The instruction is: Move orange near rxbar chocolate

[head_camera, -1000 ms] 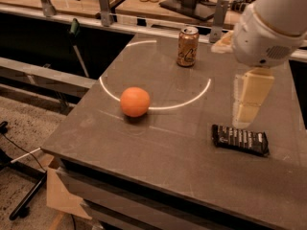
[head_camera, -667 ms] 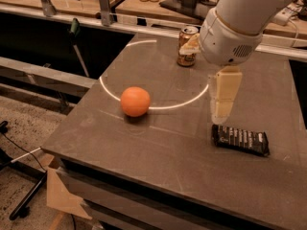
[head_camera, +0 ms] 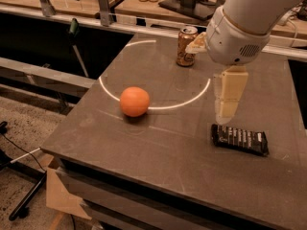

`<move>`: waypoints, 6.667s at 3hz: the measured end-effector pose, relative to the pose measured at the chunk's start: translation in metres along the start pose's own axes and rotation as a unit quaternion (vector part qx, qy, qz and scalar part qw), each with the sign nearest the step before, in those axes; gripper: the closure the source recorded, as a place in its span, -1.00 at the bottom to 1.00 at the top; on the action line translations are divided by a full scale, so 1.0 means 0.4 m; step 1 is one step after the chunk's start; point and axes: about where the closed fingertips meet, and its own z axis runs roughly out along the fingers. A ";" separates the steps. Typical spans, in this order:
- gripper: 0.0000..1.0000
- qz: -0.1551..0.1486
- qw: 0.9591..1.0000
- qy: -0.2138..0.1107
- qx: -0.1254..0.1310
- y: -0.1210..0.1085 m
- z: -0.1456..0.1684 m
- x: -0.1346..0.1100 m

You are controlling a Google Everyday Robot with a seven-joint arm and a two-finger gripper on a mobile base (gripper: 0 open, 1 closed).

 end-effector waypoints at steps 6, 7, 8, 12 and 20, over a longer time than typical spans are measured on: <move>-0.55 -0.068 0.980 -0.159 -0.102 -0.198 0.331 -0.267; -0.06 -0.088 0.975 -0.167 -0.117 -0.194 0.354 -0.297; 0.41 -0.101 0.974 -0.160 -0.123 -0.204 0.357 -0.303; 1.00 0.044 0.999 0.013 -0.025 -0.248 0.099 0.116; -1.00 0.180 0.978 0.005 -0.105 0.008 0.239 0.241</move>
Offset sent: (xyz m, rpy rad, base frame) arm 0.1202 0.0806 -0.0391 0.0583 -0.0076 0.1669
